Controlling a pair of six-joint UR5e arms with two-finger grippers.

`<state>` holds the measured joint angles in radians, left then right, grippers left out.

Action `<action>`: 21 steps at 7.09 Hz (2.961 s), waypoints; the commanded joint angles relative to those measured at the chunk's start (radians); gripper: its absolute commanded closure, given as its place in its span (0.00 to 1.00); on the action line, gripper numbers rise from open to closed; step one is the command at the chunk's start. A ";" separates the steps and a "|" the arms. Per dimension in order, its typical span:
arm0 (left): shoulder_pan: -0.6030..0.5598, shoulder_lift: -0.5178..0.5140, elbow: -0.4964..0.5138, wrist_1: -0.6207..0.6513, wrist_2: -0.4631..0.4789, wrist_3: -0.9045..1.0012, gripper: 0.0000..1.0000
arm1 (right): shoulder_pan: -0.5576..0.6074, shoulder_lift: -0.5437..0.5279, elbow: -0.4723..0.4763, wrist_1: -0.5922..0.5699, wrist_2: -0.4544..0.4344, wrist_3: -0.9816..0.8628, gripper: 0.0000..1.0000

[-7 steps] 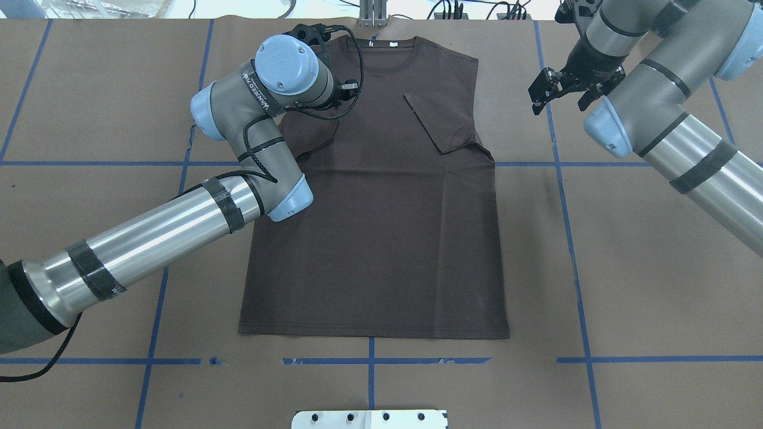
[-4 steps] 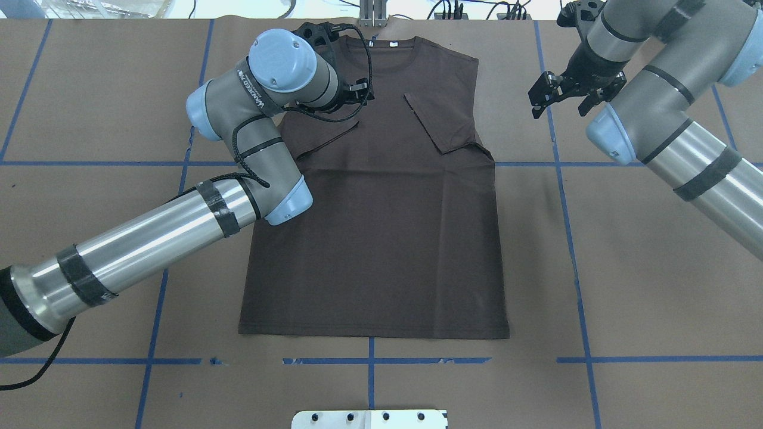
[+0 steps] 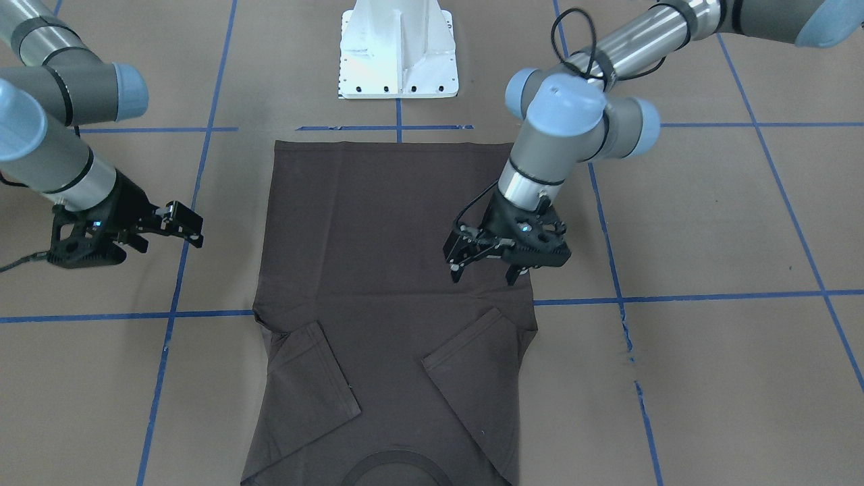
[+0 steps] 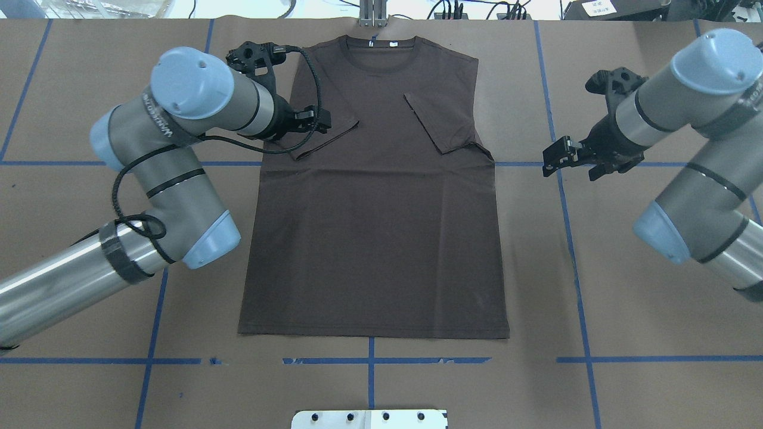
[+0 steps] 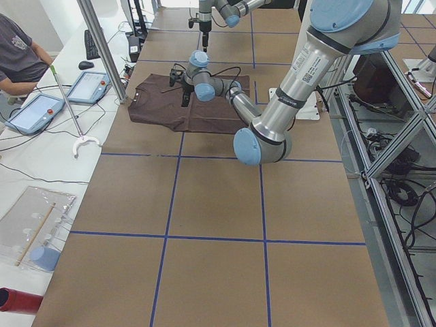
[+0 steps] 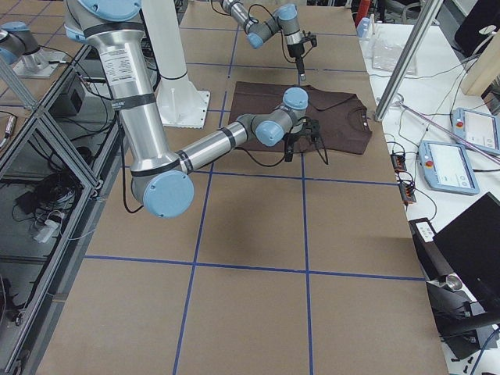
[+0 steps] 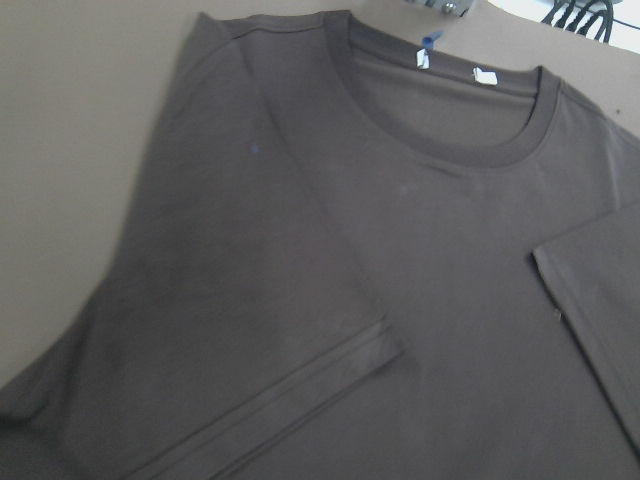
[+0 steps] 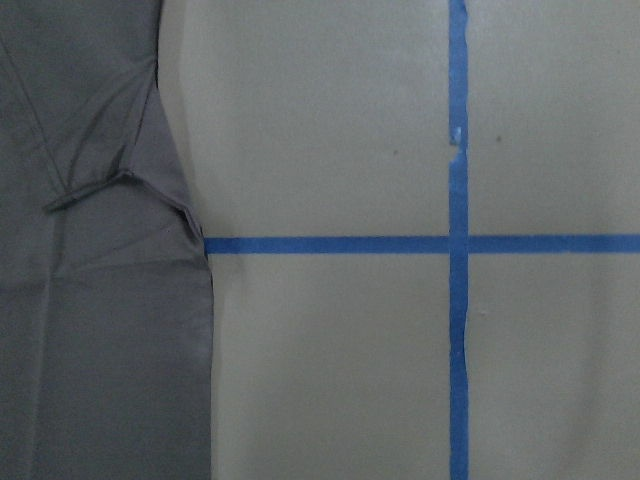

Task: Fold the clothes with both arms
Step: 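Move the right gripper to the shirt hem corner nearest the robot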

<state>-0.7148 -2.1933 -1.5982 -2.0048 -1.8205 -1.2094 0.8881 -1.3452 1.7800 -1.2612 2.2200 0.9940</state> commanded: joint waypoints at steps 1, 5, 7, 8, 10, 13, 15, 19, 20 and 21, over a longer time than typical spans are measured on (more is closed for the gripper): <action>0.003 0.110 -0.220 0.098 -0.003 0.031 0.00 | -0.131 -0.142 0.137 0.051 -0.072 0.087 0.00; 0.008 0.107 -0.272 0.144 0.000 0.033 0.00 | -0.469 -0.154 0.207 0.046 -0.371 0.331 0.00; 0.008 0.107 -0.279 0.146 0.000 0.033 0.00 | -0.572 -0.150 0.207 0.046 -0.446 0.377 0.00; 0.008 0.109 -0.279 0.146 0.001 0.033 0.00 | -0.593 -0.137 0.200 0.043 -0.459 0.377 0.00; 0.008 0.110 -0.279 0.146 0.003 0.033 0.00 | -0.607 -0.094 0.199 -0.012 -0.462 0.379 0.00; 0.008 0.118 -0.279 0.146 0.003 0.033 0.00 | -0.601 -0.049 0.194 -0.086 -0.459 0.388 0.00; 0.008 0.118 -0.279 0.146 0.004 0.033 0.00 | -0.598 -0.068 0.193 -0.086 -0.460 0.388 0.01; 0.008 0.119 -0.281 0.146 0.004 0.033 0.00 | -0.600 -0.075 0.191 -0.086 -0.456 0.388 0.66; 0.008 0.125 -0.284 0.146 0.004 0.033 0.00 | -0.598 -0.074 0.197 -0.086 -0.453 0.391 0.77; 0.008 0.125 -0.284 0.146 0.004 0.033 0.00 | -0.598 -0.074 0.203 -0.086 -0.451 0.402 0.88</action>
<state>-0.7072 -2.0698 -1.8812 -1.8592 -1.8162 -1.1766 0.2895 -1.4196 1.9768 -1.3468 1.7664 1.3870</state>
